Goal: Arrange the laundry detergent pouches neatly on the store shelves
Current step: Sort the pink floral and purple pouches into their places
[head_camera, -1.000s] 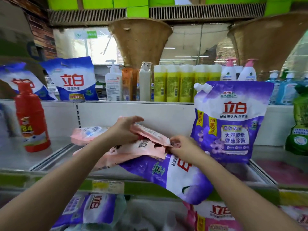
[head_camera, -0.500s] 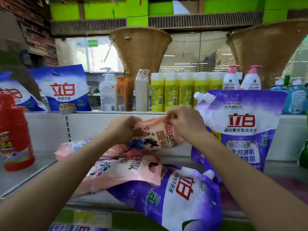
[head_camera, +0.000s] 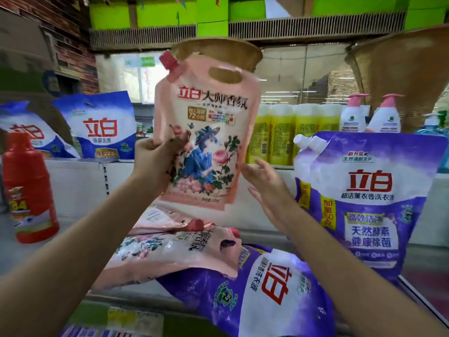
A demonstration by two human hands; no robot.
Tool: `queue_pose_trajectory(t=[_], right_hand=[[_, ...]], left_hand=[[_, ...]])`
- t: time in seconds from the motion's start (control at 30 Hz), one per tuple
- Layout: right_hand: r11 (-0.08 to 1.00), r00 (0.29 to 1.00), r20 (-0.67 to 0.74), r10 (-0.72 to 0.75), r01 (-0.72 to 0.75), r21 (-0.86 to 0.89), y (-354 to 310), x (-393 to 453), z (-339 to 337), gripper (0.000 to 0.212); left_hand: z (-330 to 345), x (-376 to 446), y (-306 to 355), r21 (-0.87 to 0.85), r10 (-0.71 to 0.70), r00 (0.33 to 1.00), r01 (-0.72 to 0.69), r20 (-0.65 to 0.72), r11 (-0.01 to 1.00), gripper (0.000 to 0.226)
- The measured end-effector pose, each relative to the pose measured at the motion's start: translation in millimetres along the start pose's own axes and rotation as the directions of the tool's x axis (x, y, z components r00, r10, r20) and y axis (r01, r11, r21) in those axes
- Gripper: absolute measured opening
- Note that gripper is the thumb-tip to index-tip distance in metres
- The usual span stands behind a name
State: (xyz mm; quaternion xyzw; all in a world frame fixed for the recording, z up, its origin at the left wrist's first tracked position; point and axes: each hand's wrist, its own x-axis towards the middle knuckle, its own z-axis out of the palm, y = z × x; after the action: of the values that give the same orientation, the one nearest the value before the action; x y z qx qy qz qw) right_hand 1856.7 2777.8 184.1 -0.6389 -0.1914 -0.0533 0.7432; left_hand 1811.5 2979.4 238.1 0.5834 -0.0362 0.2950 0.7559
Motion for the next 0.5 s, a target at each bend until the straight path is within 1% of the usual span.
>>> queue_pose_trajectory(t=[0.1, 0.13, 0.2, 0.23, 0.3, 0.33, 0.4, 0.47, 0.5], right_hand=[[0.981, 0.974, 0.216, -0.073, 0.032, 0.19, -18.5, 3.1, 12.0, 0.084], [0.968, 0.957, 0.268, -0.107, 0.039, 0.247, -23.5, 2.4, 16.9, 0.077], [0.942, 0.943, 0.307, -0.13, 0.02, 0.336, -31.1, -3.0, 27.1, 0.064], [0.934, 0.951, 0.284, -0.12, 0.012, 0.356, -32.7, -6.3, 31.7, 0.058], [0.924, 0.975, 0.207, -0.08, -0.005, 0.382, -28.6, -12.3, 38.0, 0.044], [0.916, 0.984, 0.17, -0.06, -0.013, 0.402, -24.7, -14.4, 39.5, 0.038], [0.904, 0.993, 0.115, -0.03, -0.023, 0.427, -21.3, -19.3, 40.8, 0.031], [0.906, 0.996, 0.086, -0.023, -0.015, 0.423, -21.9, -22.8, 41.4, 0.031], [0.909, 0.997, 0.071, -0.025, -0.007, 0.417, -23.3, -24.9, 42.1, 0.032]], left_hand=[[-2.1, -17.8, 7.7, -0.024, -0.015, 0.999, 0.016, 0.032, 1.0, 0.02], [-3.5, -23.9, 7.0, -0.019, -0.026, 0.999, 0.027, 0.047, 0.999, 0.017], [-8.6, -38.5, 2.4, 0.003, -0.064, 0.995, 0.064, 0.072, 0.998, 0.011], [-13.0, -44.7, -0.9, 0.022, -0.099, 0.992, 0.098, 0.084, 0.995, 0.012], [-25.0, -50.5, -10.0, 0.09, -0.15, 0.982, 0.14, 0.112, 0.986, 0.029], [-32.7, -50.7, -14.6, 0.144, -0.158, 0.978, 0.139, 0.135, 0.98, 0.038], [-48.8, -52.2, -18.9, 0.308, -0.195, 0.954, 0.12, 0.227, 0.944, 0.043], [-60.3, -57.5, -19.8, 0.47, -0.306, 0.879, 0.11, 0.365, 0.876, 0.047], [-63.4, -60.9, -19.4, 0.508, -0.363, 0.836, 0.12, 0.412, 0.853, 0.055]])
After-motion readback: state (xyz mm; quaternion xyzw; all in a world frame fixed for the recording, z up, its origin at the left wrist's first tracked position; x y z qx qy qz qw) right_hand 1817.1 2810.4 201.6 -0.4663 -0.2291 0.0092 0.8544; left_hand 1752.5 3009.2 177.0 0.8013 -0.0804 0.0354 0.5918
